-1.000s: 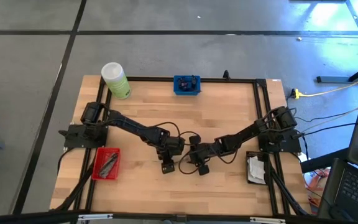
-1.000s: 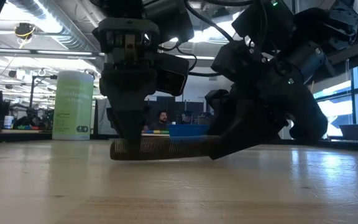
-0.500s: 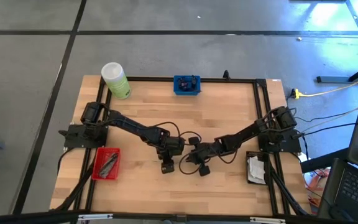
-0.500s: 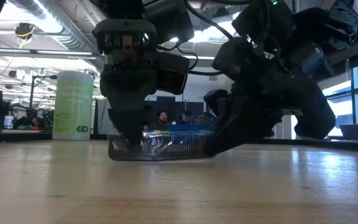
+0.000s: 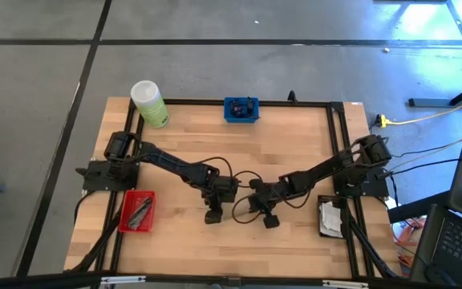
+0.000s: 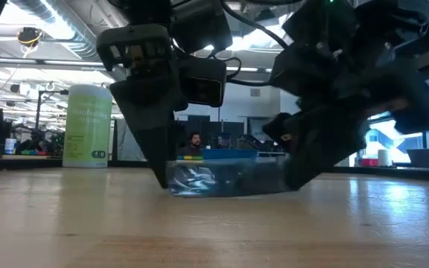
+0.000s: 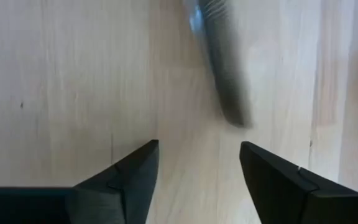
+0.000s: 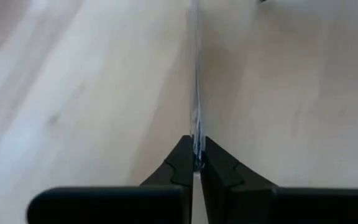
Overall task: Pick & Place Travel size toiletries
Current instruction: Put the black hair comb into the red basket
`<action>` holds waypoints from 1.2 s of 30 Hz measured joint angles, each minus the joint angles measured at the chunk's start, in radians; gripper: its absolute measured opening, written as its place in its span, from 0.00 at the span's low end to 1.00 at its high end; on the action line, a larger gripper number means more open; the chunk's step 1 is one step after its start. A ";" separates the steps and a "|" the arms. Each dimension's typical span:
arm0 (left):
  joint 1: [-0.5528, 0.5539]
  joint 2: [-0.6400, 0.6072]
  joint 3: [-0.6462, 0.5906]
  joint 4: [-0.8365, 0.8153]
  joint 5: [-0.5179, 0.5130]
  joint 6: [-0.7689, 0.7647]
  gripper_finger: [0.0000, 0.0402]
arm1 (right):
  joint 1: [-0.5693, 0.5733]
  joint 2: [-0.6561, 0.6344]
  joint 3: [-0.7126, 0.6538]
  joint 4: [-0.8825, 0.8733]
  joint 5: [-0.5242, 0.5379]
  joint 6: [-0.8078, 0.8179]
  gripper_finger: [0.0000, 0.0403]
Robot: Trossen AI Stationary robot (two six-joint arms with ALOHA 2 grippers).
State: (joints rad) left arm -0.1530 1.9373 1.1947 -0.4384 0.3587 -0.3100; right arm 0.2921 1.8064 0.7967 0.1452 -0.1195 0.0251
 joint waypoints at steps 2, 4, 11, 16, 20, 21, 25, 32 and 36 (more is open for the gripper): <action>0.004 -0.002 0.001 -0.028 0.001 0.002 0.57 | 0.005 -0.032 0.000 -0.048 -0.017 0.016 0.03; 0.007 -0.013 0.001 -0.074 -0.036 -0.018 0.58 | 0.010 -0.066 -0.001 -0.086 -0.012 0.020 0.03; -0.008 -0.109 0.001 -0.194 -0.291 -0.044 0.55 | 0.020 -0.164 -0.001 -0.164 0.041 0.020 0.03; -0.060 -0.214 -0.003 -0.191 -0.474 -0.064 0.54 | 0.020 -0.228 -0.001 -0.221 0.080 0.018 0.03; -0.114 -0.283 -0.004 -0.189 -0.656 -0.069 0.55 | 0.017 -0.273 -0.001 -0.239 0.105 0.013 0.03; -0.129 -0.295 -0.004 -0.177 -0.695 -0.069 0.54 | 0.016 -0.285 -0.001 -0.241 0.105 0.012 0.03; -0.180 -0.333 -0.004 -0.163 -0.803 -0.071 0.54 | 0.000 -0.320 -0.001 -0.253 0.105 0.012 0.03; -0.240 -0.343 -0.004 -0.152 -0.977 -0.047 0.54 | -0.037 -0.363 0.000 -0.233 0.104 0.007 0.03; -0.241 -0.343 -0.004 -0.088 -0.988 0.008 0.54 | -0.057 -0.367 0.000 -0.189 0.104 -0.007 0.03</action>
State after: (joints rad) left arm -0.3939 1.5948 1.1908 -0.5266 -0.6296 -0.3022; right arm 0.2347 1.4395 0.7963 -0.0435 -0.0151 0.0182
